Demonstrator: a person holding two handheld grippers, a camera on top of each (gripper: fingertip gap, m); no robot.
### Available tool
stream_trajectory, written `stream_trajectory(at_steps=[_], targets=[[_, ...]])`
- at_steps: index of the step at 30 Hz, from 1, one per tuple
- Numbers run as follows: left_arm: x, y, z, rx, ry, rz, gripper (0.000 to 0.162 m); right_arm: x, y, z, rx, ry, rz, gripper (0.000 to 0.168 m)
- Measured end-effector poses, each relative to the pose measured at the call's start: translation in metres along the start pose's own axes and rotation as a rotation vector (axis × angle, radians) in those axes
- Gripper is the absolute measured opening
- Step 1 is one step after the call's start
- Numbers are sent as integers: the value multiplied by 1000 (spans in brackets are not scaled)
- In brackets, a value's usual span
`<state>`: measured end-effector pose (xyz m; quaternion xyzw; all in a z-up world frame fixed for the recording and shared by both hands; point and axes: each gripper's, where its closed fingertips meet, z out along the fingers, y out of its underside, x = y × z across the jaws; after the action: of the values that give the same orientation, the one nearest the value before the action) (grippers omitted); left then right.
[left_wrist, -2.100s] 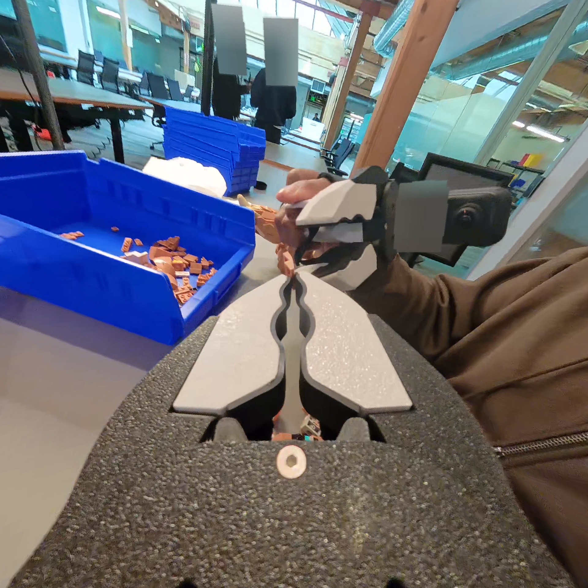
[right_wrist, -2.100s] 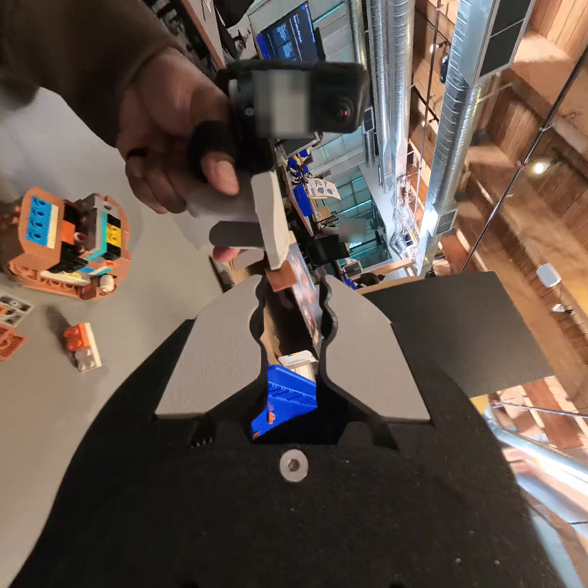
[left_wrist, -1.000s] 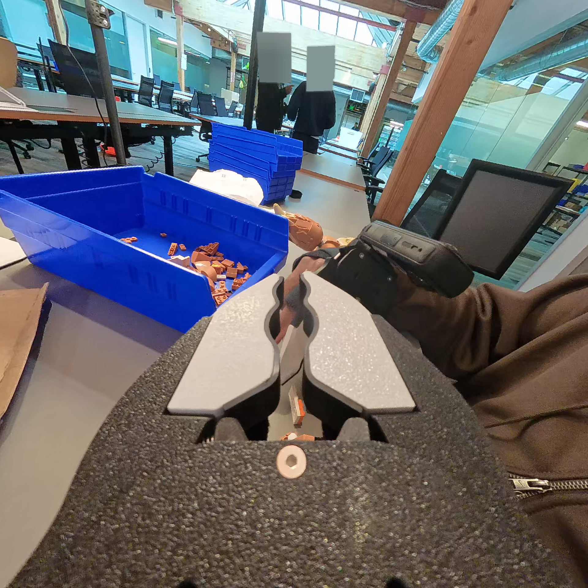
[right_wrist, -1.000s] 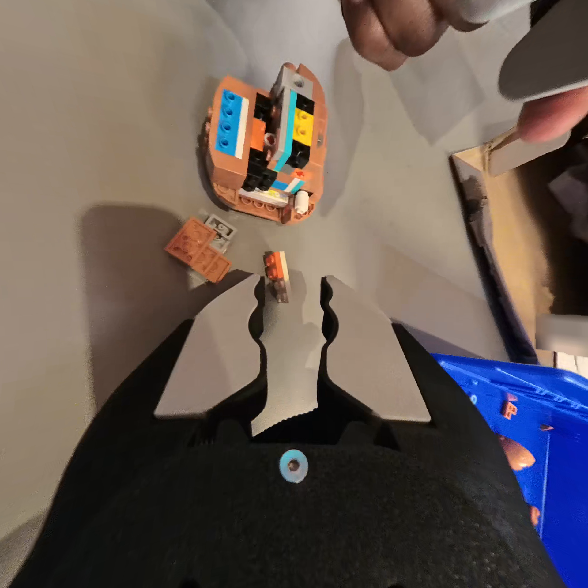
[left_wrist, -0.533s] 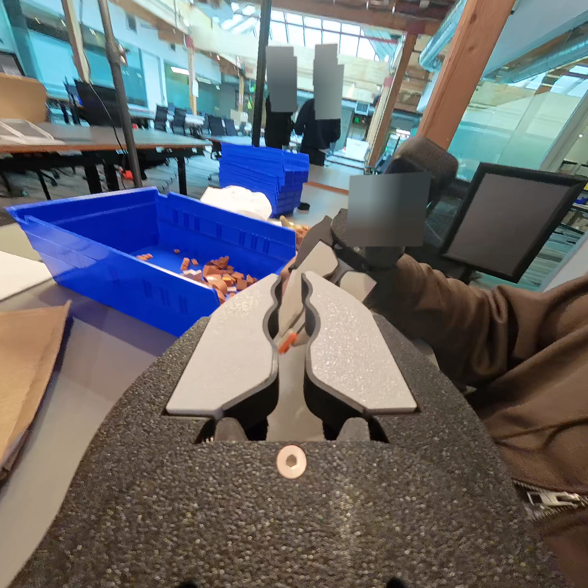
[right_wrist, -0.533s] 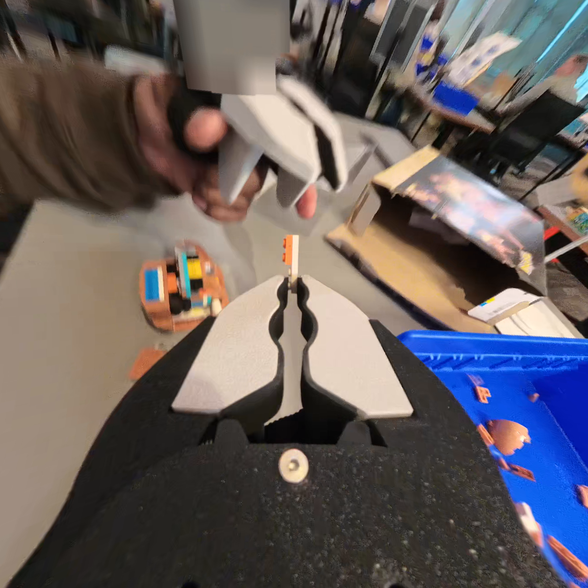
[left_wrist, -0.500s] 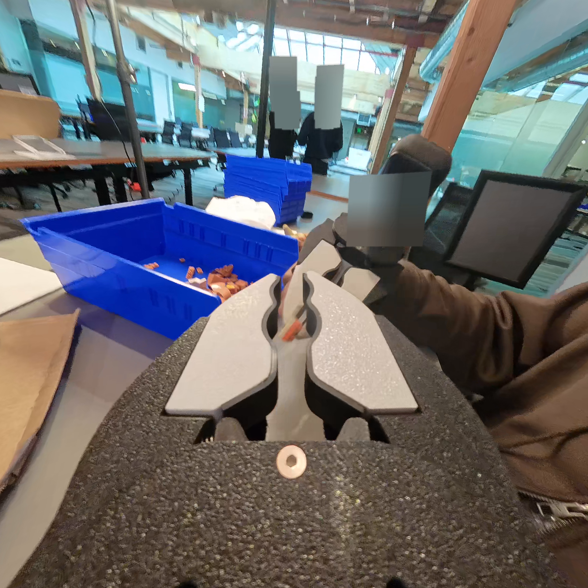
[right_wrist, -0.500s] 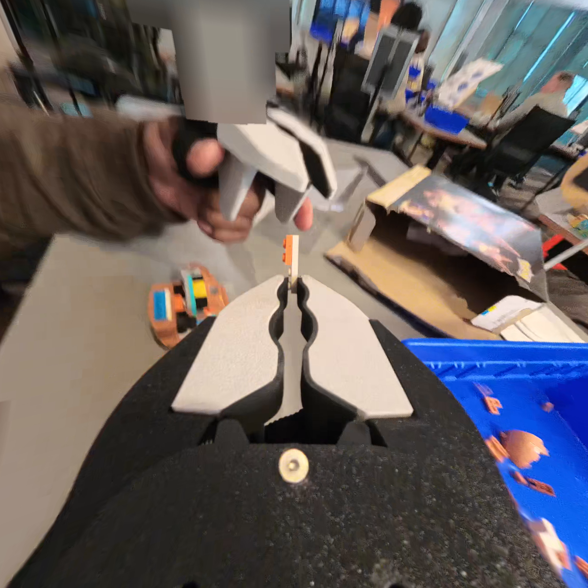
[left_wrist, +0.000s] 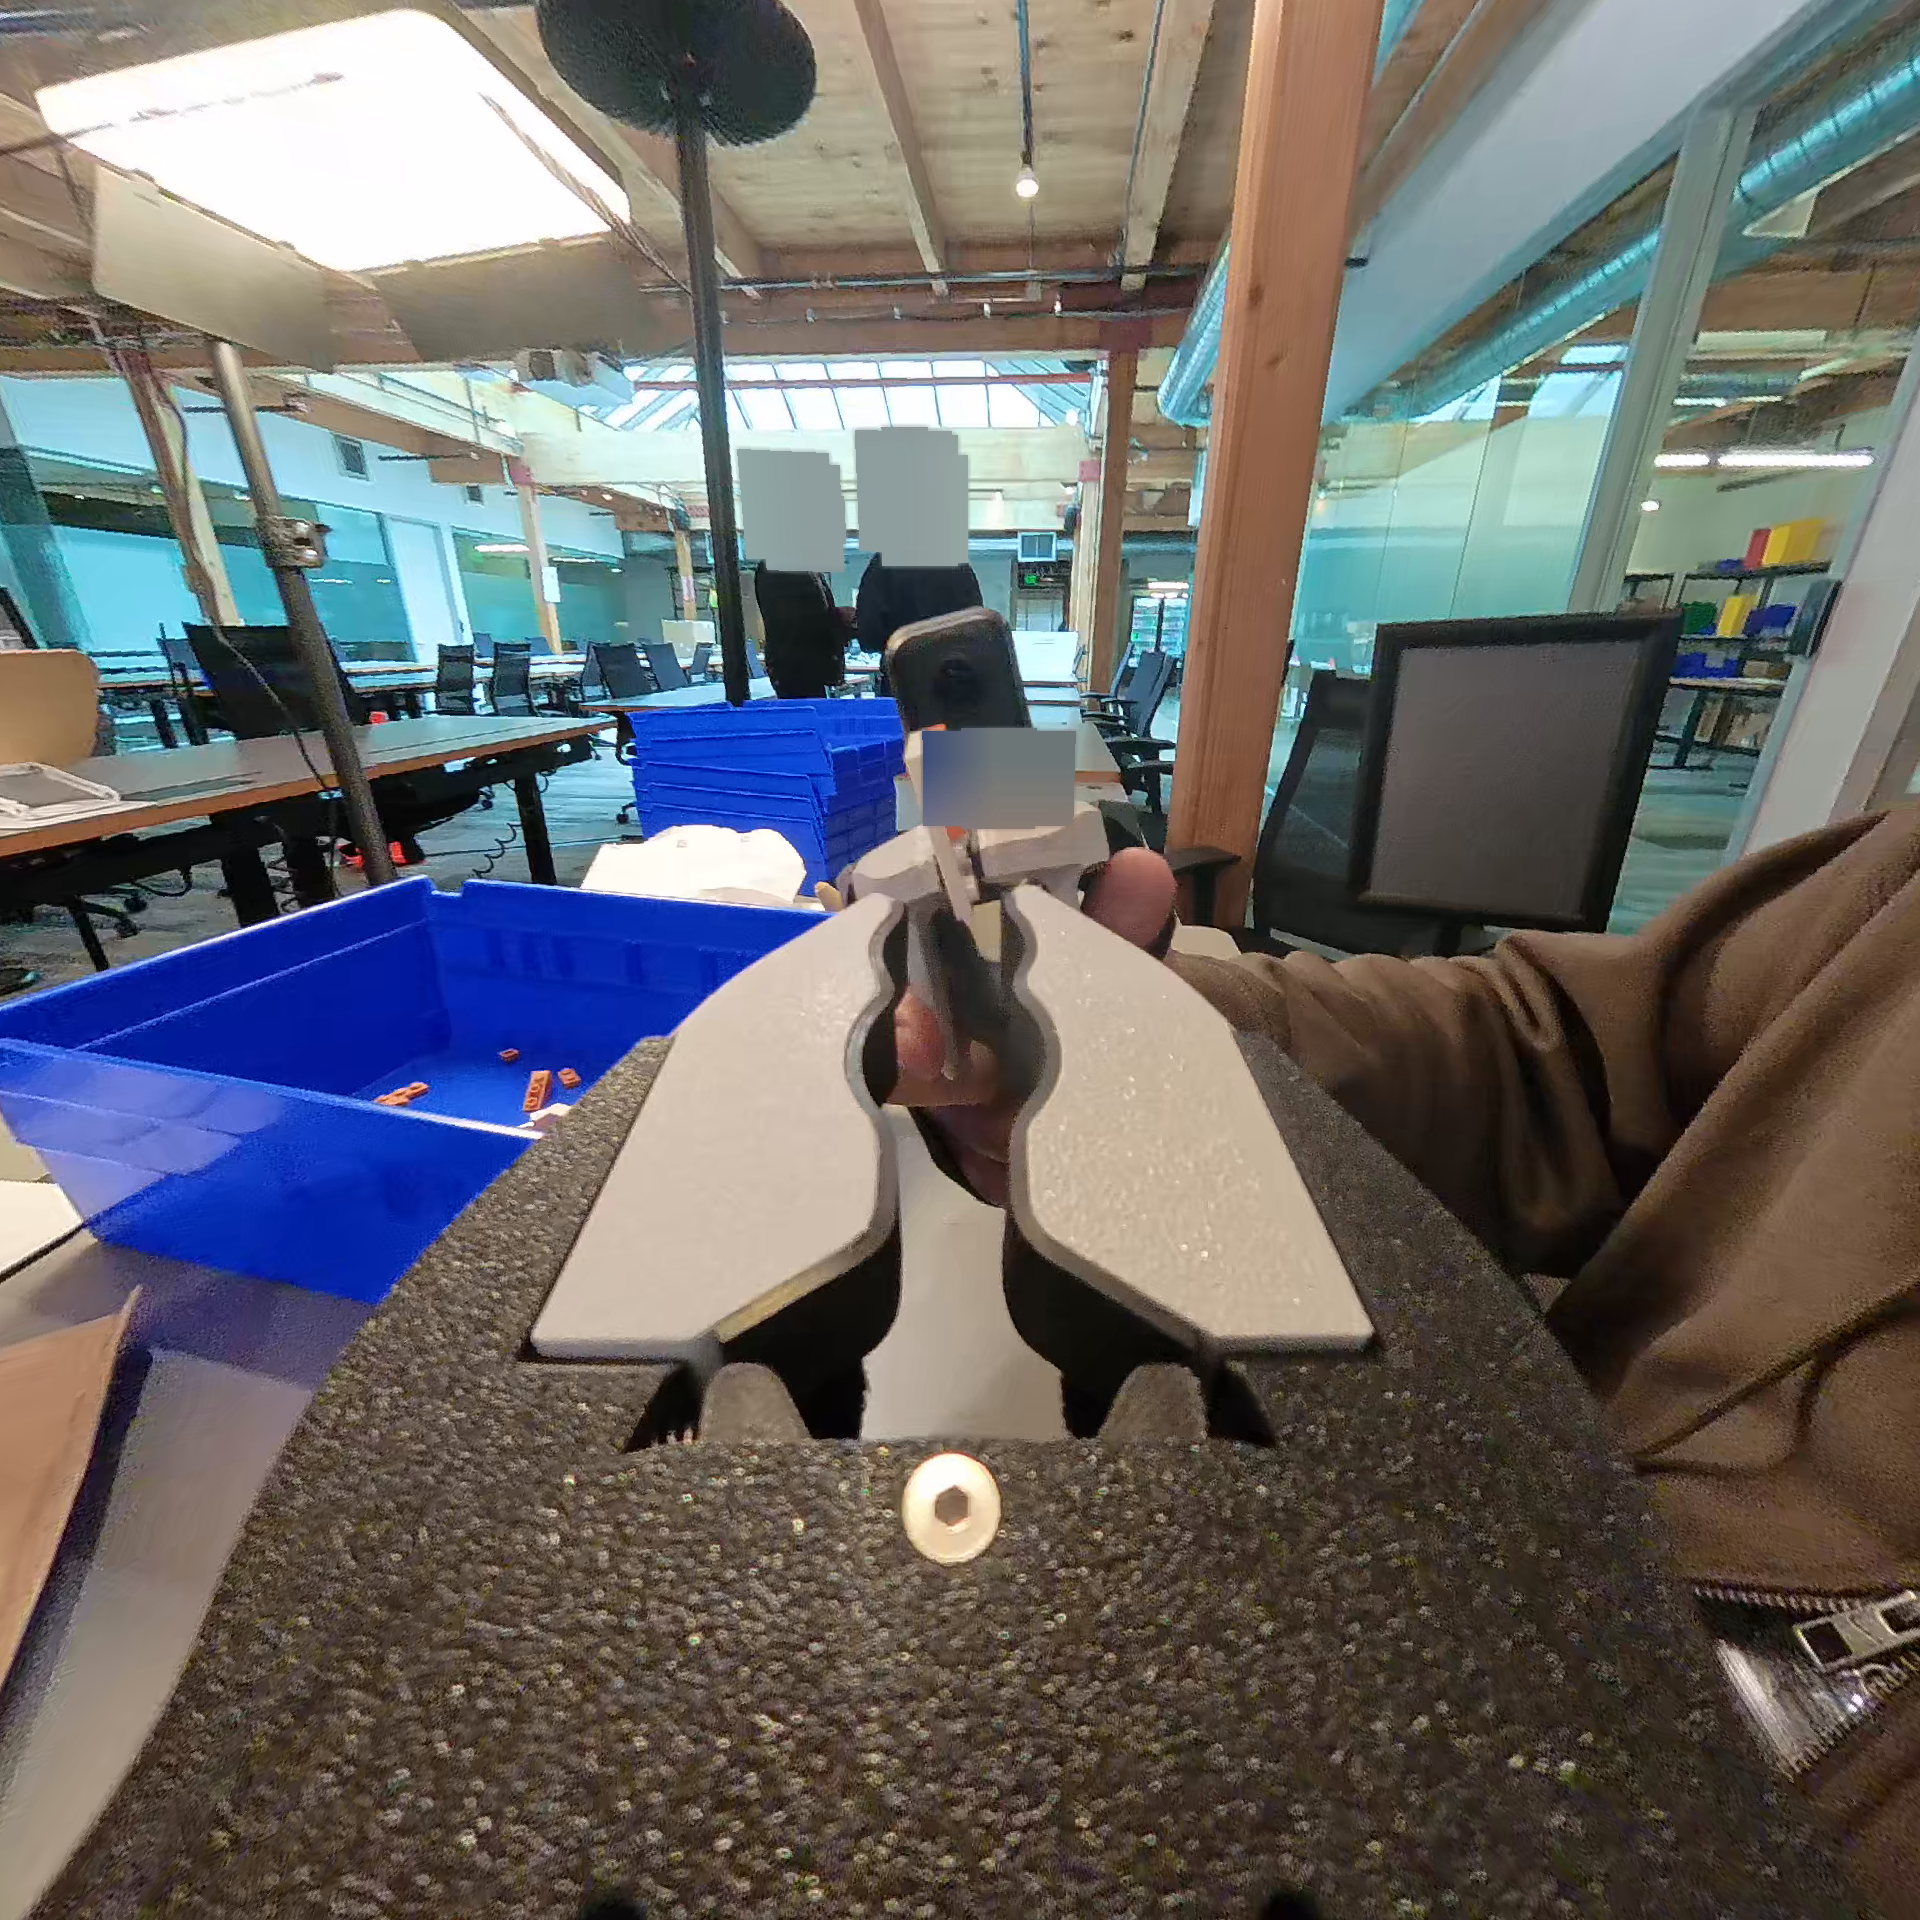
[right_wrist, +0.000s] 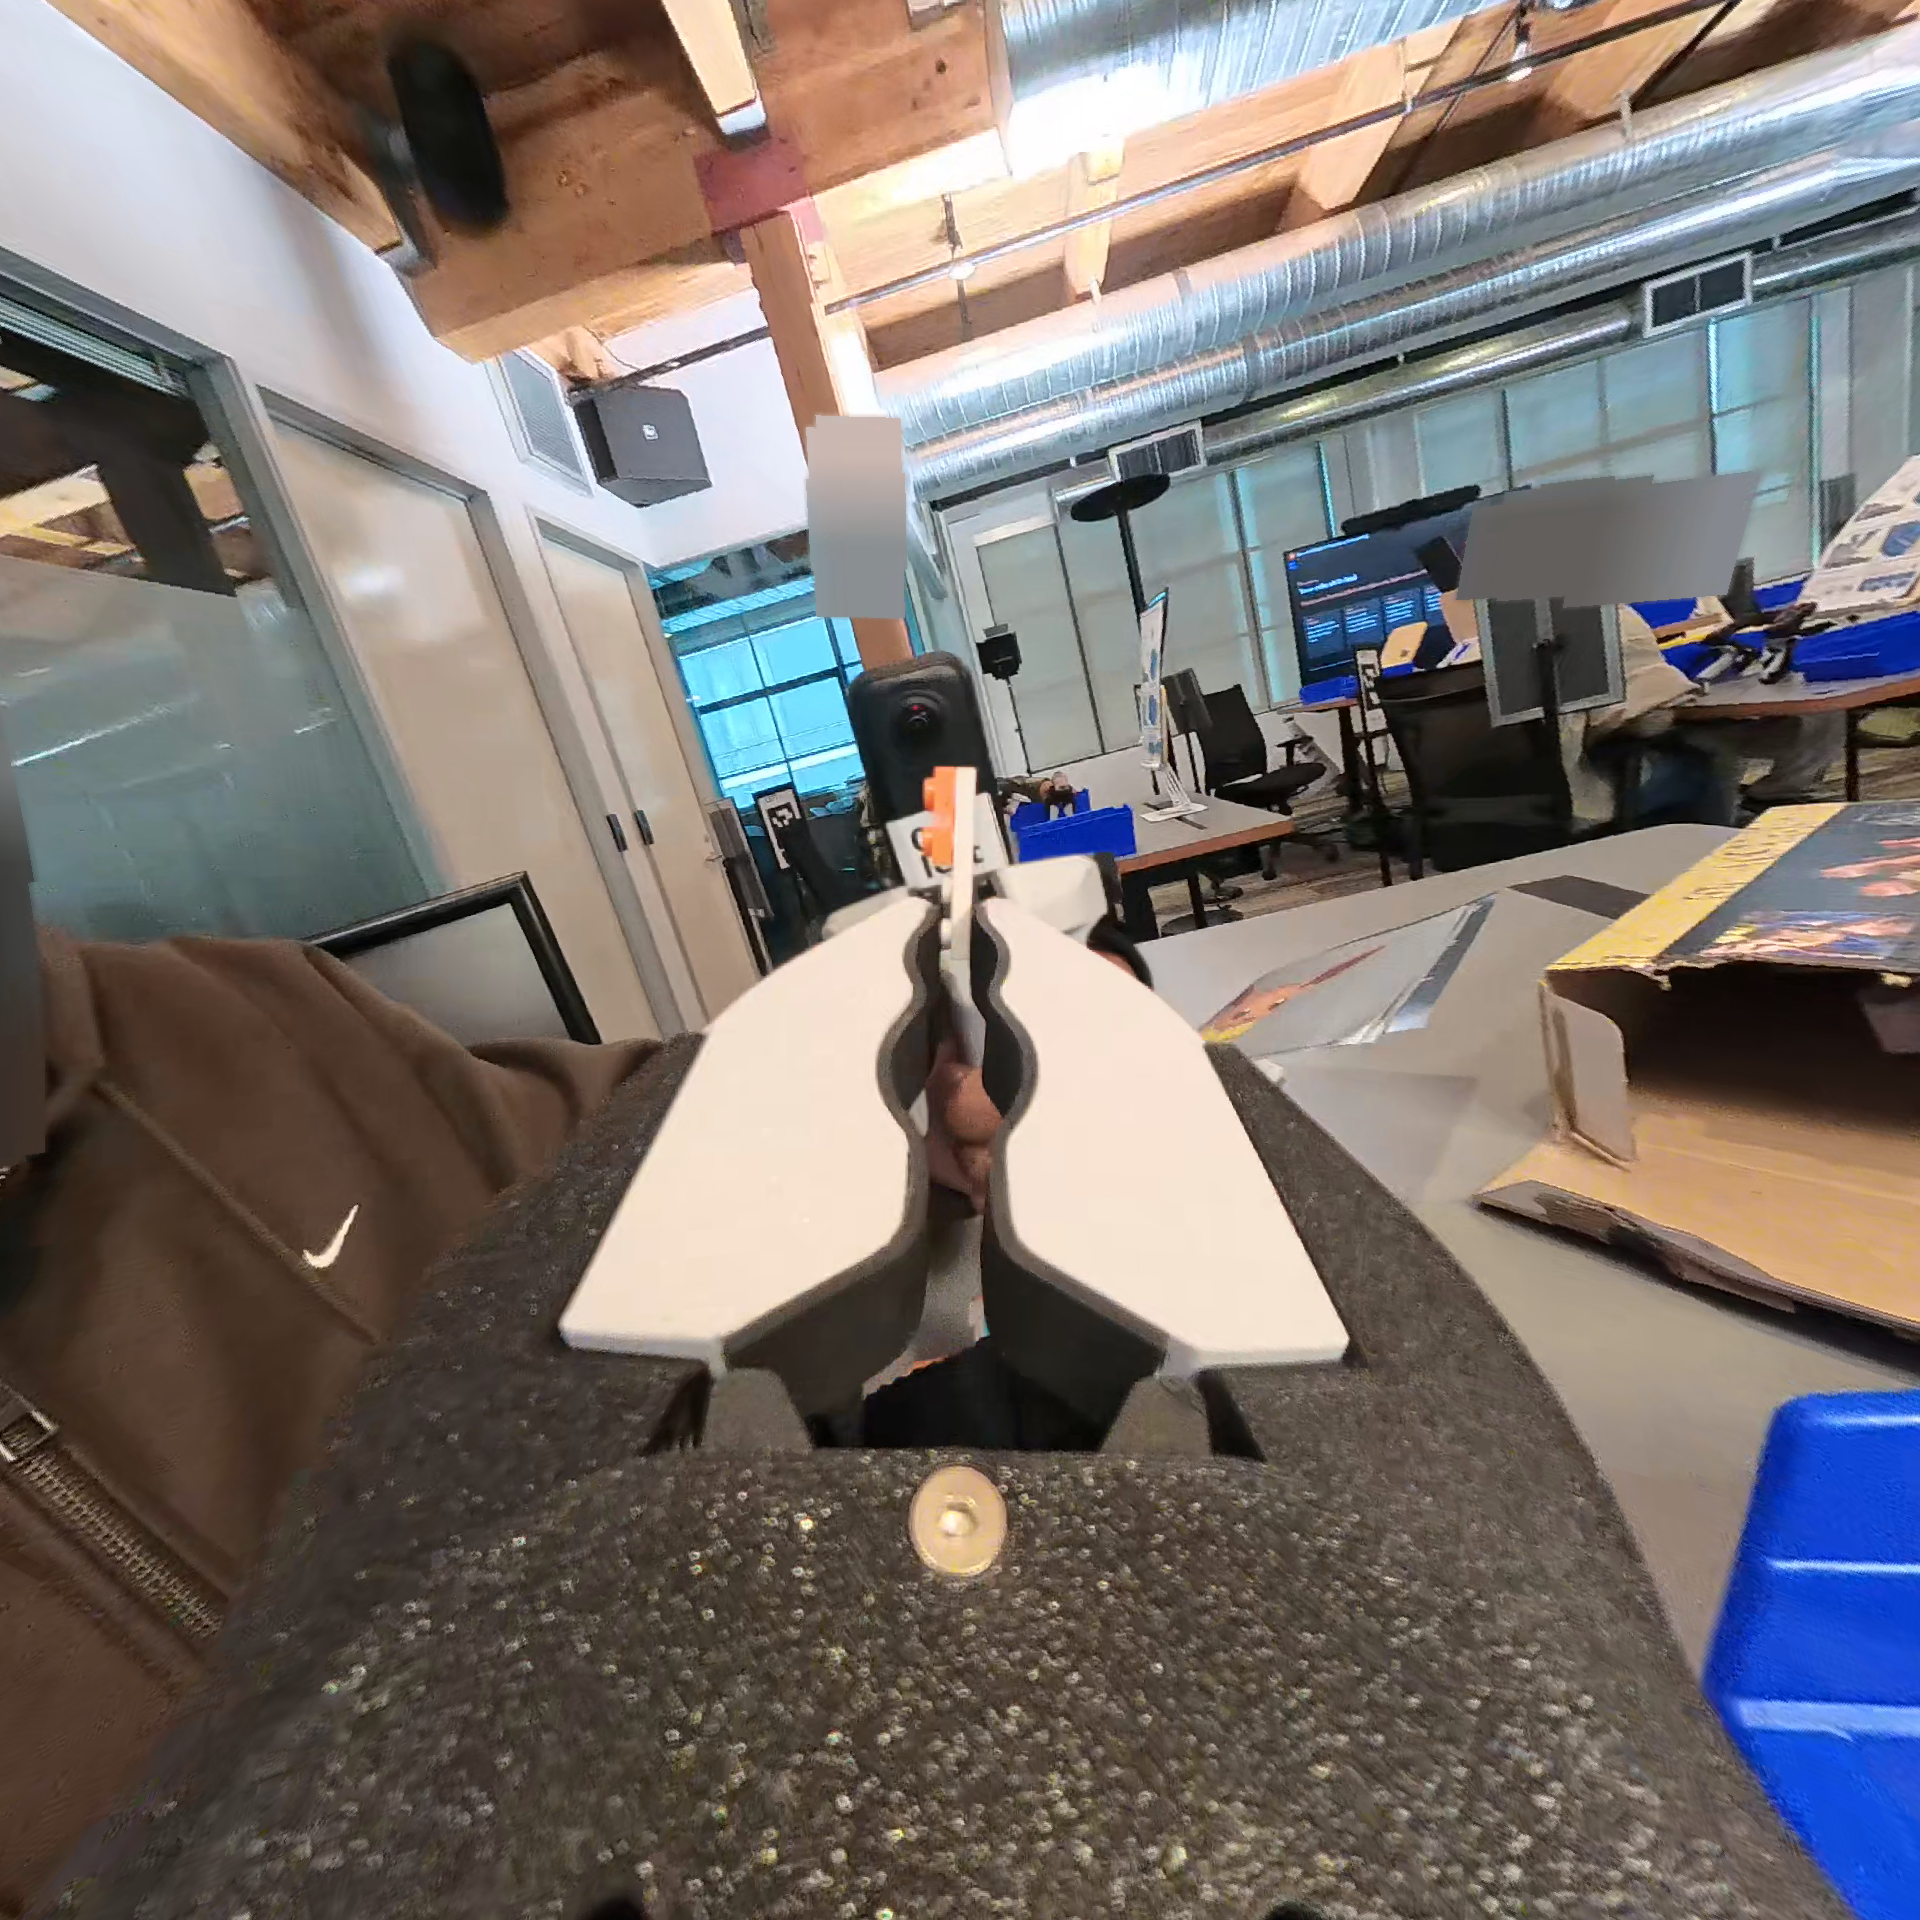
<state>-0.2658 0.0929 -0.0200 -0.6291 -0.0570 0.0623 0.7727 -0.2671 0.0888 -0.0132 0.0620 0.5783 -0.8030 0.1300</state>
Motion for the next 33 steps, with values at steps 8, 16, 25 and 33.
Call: stream_trajectory(at_steps=[8,16,25,33], targets=[[7,0,5,32,23,-12,15,-9,2,6,17,-43,-13,4],[9,-11,1,99,42,-32,11,-11,3,7,15,-56,-8,4],[8,-9,0,42,-34,130,4,-4,7,8,-18,-1,-42,7],[-19,-11,-8,-134,-435,615,4,13,-6,-2,-87,288,-409,23]])
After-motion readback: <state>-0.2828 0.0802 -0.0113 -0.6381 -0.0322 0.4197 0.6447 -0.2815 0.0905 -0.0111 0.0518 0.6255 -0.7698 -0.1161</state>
